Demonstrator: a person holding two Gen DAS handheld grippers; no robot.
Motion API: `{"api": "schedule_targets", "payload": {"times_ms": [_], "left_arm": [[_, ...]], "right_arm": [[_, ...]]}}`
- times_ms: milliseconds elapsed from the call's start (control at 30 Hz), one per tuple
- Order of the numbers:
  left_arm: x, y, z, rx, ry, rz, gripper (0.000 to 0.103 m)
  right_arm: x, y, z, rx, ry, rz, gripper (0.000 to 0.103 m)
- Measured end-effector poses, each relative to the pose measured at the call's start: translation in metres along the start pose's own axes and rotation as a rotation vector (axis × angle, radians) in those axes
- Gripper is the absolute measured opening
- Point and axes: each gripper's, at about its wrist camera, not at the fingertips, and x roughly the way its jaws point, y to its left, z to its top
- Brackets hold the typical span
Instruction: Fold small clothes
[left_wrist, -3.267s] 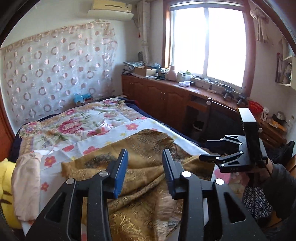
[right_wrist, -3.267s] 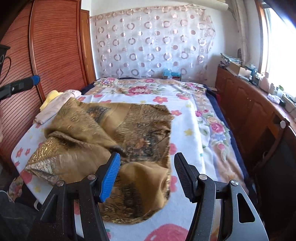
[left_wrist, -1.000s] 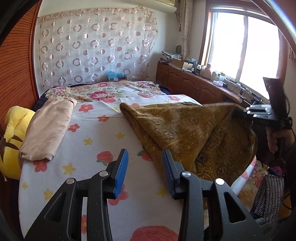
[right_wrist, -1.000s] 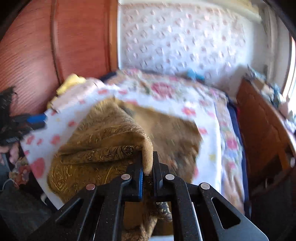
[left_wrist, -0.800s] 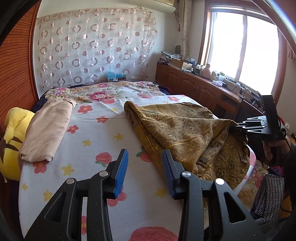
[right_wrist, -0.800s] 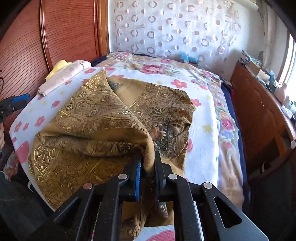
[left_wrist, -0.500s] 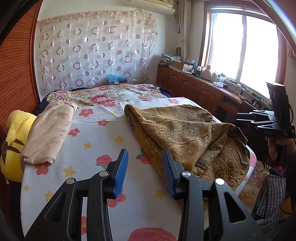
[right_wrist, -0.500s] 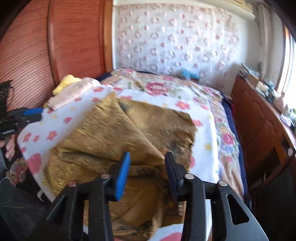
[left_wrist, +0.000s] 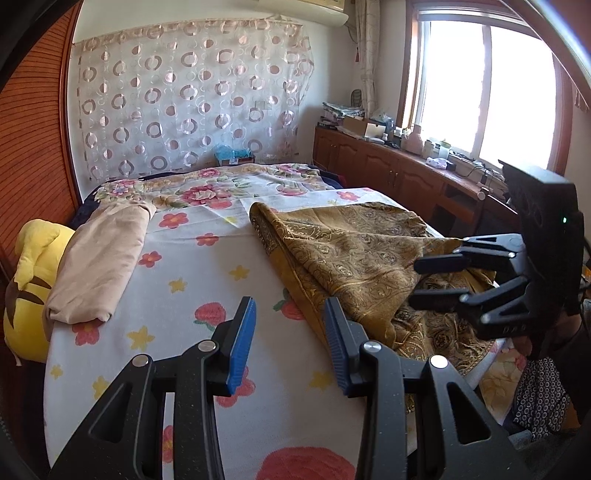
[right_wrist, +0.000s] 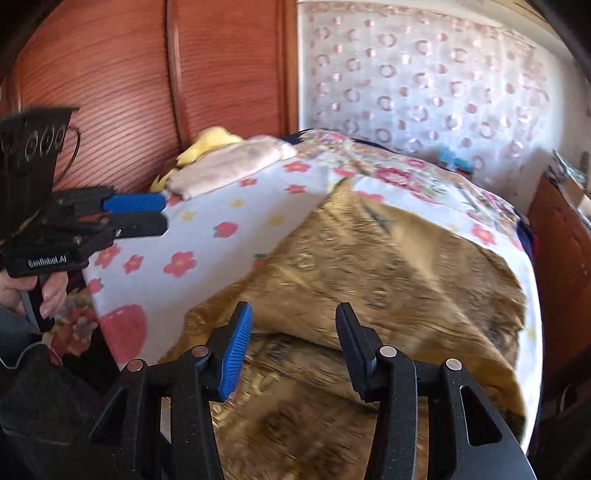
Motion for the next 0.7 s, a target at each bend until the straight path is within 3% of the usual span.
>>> {"api": "schedule_targets", "payload": {"times_ms": [400, 600, 667, 700], "left_arm": [[0.000, -0.002, -0.003, -0.007, 0.000, -0.006, 0.039], [0.002, -0.002, -0.005, -0.010, 0.005, -0.005, 0.039], [0.002, -0.002, -0.005, -0.009, 0.005, -0.007, 0.039], [0.002, -0.002, -0.005, -0.009, 0.008, -0.006, 0.039]], "right_arm": [[0.041, 0.013, 0.009, -0.041, 0.069, 0.061, 0.049], [0.052, 0.014, 0.008, -0.060, 0.125, -0.009, 0.048], [0.049, 0.006, 0.012, -0.039, 0.118, 0.007, 0.028], [0.047, 0.005, 0.015, -0.039, 0.115, 0.006, 0.013]]}}
